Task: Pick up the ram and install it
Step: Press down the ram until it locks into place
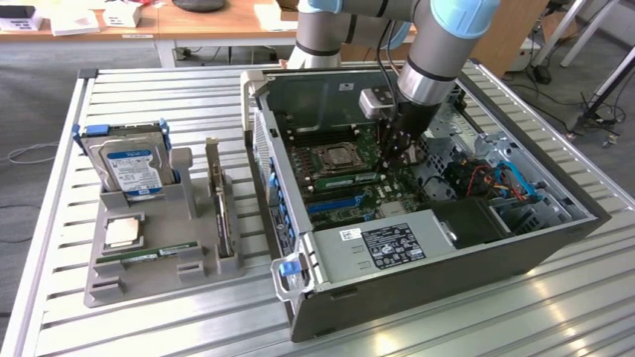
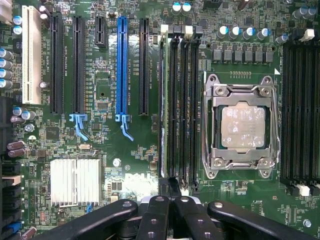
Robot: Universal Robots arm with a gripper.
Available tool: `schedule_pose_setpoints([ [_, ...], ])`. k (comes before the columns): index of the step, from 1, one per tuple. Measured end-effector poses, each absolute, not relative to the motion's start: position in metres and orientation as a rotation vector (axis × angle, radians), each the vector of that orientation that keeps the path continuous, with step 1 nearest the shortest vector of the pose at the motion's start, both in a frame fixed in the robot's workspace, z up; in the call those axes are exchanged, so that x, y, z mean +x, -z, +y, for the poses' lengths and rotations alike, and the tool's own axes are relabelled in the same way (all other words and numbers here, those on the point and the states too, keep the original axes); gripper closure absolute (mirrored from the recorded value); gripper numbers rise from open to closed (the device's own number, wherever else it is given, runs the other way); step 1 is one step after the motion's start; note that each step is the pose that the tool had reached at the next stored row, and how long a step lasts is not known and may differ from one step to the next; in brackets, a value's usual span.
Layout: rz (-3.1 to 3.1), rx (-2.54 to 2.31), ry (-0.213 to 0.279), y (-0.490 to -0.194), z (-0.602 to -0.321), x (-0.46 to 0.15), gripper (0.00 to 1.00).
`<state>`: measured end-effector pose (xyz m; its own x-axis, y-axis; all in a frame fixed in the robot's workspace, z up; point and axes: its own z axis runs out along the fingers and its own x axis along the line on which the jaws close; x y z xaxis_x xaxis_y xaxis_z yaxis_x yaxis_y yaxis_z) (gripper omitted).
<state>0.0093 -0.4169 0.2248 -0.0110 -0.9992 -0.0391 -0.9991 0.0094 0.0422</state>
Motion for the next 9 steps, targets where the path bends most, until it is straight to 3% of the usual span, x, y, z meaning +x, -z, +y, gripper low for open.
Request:
schedule_pose_setpoints([
  [9, -2.231, 2.208, 0.09, -0.2238, -0.4168, 0.0093, 0.89],
])
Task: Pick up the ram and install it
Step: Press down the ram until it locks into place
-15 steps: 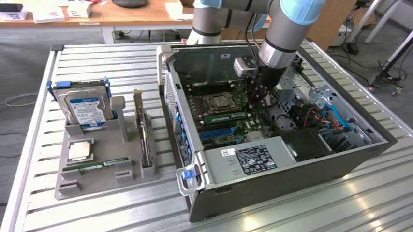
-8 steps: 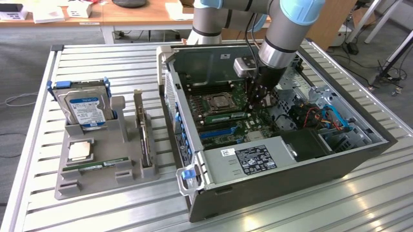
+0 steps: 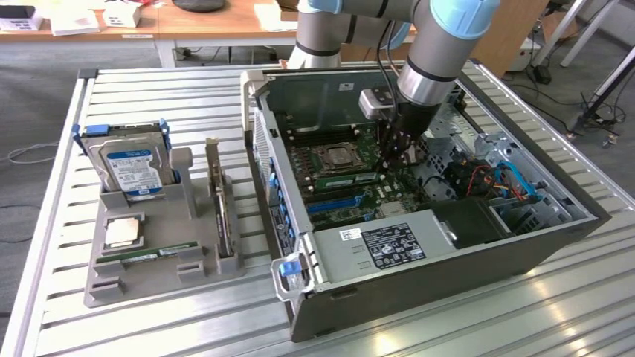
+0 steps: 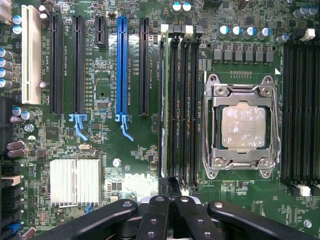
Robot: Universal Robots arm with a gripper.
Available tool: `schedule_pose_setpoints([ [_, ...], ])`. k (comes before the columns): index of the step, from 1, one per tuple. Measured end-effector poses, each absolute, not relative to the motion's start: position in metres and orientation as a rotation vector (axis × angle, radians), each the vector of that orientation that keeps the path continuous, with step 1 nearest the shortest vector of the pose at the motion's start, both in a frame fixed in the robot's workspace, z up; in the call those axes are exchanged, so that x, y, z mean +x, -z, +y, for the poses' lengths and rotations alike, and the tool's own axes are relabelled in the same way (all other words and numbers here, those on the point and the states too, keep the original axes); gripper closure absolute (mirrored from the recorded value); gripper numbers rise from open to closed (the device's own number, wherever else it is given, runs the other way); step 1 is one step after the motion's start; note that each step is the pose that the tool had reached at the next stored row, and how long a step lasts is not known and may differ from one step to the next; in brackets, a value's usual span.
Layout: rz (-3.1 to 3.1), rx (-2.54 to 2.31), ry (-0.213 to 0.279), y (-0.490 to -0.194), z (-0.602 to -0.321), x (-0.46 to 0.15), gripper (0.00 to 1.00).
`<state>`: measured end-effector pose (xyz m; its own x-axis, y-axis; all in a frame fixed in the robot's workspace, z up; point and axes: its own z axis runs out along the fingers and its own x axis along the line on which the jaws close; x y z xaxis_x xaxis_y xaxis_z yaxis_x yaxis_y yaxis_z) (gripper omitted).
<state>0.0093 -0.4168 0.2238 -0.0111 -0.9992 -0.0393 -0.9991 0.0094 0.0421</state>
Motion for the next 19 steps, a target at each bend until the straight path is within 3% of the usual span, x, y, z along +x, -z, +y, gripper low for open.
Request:
schedule_pose_setpoints([
  [19, -2.231, 2.208, 0.091, -0.2231, -0.4169, 0.0093, 0.89],
])
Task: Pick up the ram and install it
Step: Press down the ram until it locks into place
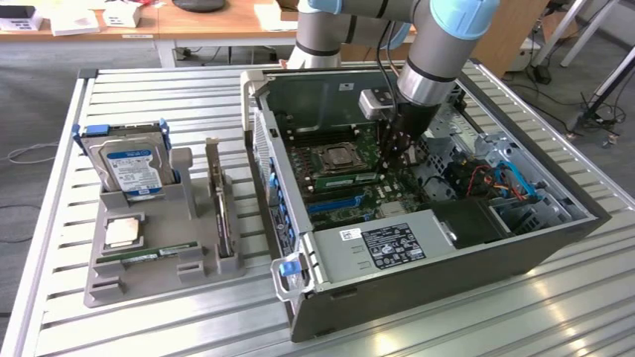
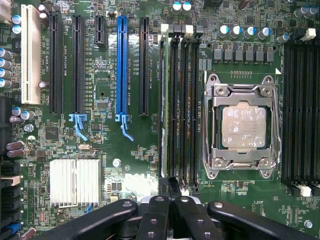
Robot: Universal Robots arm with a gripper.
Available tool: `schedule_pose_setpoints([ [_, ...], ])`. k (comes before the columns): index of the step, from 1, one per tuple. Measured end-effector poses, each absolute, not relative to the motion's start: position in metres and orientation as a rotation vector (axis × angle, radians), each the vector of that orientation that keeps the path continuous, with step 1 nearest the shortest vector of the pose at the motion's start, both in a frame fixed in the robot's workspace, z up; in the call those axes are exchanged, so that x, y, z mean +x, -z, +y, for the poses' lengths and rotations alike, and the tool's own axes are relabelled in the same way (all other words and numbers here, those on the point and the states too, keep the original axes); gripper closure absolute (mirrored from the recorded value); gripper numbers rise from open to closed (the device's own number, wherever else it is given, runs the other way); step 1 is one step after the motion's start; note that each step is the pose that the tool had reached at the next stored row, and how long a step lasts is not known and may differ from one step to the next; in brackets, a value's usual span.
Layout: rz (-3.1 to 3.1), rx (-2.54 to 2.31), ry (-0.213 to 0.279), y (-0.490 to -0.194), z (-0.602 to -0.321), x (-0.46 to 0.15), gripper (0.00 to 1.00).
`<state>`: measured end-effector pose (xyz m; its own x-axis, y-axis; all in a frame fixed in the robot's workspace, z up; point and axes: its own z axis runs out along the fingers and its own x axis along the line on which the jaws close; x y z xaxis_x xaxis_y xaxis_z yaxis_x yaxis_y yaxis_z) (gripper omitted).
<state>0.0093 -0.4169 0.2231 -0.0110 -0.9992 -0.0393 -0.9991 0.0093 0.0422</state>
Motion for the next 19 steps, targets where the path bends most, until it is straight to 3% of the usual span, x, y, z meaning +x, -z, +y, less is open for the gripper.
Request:
schedule_pose_setpoints([
  [19, -2.231, 2.208, 0.09, -0.236, -0.417, 0.006, 0.89],
])
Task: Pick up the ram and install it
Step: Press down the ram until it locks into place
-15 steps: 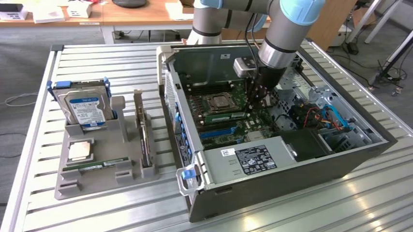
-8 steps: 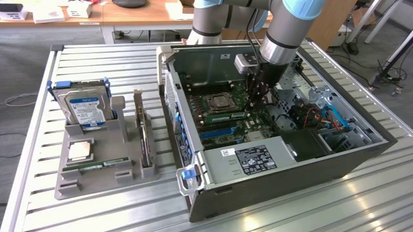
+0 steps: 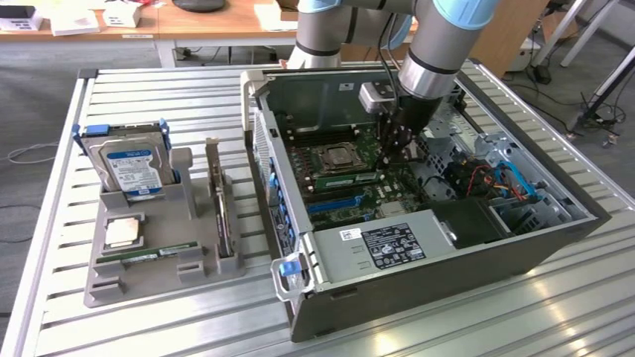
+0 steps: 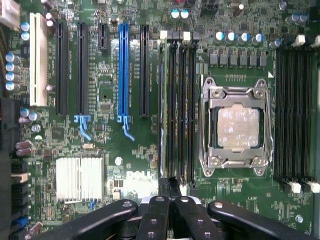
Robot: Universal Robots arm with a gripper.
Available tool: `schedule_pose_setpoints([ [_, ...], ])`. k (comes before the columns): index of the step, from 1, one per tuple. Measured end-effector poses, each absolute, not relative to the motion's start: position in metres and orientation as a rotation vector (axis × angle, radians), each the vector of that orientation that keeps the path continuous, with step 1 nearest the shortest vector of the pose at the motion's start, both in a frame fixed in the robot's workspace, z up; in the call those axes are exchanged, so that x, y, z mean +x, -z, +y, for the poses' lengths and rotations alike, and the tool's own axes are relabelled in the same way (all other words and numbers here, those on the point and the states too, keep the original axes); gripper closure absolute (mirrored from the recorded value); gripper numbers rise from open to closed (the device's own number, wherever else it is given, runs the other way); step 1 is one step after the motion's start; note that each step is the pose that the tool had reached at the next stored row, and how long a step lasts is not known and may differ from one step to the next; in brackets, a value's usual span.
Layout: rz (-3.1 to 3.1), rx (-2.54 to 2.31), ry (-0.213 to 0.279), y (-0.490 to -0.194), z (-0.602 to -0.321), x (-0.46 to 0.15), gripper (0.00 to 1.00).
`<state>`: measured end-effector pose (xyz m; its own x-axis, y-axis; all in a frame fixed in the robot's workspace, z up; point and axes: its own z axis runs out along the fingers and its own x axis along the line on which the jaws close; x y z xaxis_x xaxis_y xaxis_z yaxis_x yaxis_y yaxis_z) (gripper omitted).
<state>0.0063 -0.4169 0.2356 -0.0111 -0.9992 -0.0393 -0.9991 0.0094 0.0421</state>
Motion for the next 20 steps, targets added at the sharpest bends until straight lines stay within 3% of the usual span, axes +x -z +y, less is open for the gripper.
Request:
schedule_pose_setpoints([
  [20, -2.233, 2.211, 0.085, -0.236, -0.417, -0.06, 0.89],
])
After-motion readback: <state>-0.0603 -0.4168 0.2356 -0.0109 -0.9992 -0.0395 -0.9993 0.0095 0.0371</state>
